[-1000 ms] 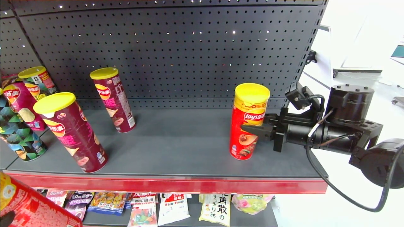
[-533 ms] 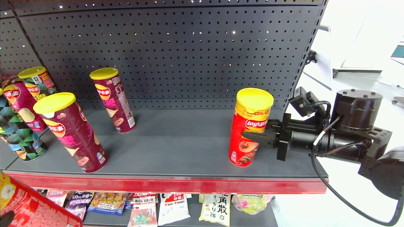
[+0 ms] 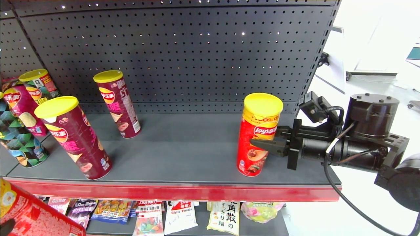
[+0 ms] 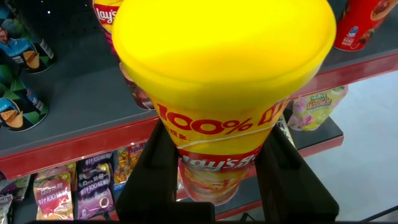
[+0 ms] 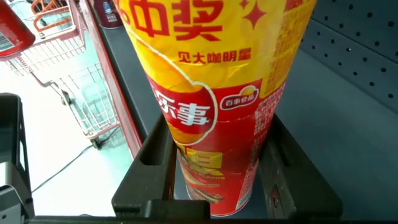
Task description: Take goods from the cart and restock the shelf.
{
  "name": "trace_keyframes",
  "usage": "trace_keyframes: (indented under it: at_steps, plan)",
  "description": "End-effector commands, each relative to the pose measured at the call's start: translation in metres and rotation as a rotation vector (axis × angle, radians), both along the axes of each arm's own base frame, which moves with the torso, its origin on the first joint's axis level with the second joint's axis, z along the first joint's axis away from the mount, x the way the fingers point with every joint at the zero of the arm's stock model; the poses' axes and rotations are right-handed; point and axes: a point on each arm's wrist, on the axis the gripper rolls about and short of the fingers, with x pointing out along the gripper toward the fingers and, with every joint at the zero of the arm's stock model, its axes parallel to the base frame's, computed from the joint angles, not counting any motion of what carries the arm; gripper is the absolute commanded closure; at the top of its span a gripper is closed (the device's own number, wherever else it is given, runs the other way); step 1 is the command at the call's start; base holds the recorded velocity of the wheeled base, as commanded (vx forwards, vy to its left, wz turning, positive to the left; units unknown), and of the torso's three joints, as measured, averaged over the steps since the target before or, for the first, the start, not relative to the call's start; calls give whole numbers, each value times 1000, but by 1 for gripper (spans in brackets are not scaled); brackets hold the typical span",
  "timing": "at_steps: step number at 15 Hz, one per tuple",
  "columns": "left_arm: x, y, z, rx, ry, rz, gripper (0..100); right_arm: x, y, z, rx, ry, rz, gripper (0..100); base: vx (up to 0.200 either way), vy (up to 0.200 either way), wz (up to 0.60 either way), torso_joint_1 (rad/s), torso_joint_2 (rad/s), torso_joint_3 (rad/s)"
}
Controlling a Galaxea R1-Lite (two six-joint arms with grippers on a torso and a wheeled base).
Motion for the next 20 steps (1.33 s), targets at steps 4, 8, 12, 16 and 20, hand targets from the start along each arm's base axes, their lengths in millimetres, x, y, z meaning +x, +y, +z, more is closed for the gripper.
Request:
trace_keyframes:
  at_steps: [4,8,12,16,20]
  plan:
    - [1,0,0,0,3,-2,100,-6,2,-1,-3,3,11,100,0,0,0,0,0,0]
    - [1,0,-1,0,7,-3,100,-10,5,-1,1,15,6,100,0,0,0,0,0,0]
    - [1,0,-1,-1,9,-4,100,-11,6,-2,5,29,8,100,0,0,0,0,0,0]
    - [1,0,-1,0,8,-5,100,-16,7,-10,-9,54,18,100,0,0,0,0,0,0]
    - [1,0,-2,0,11,-6,100,-15,7,-10,-9,54,18,100,0,0,0,0,0,0]
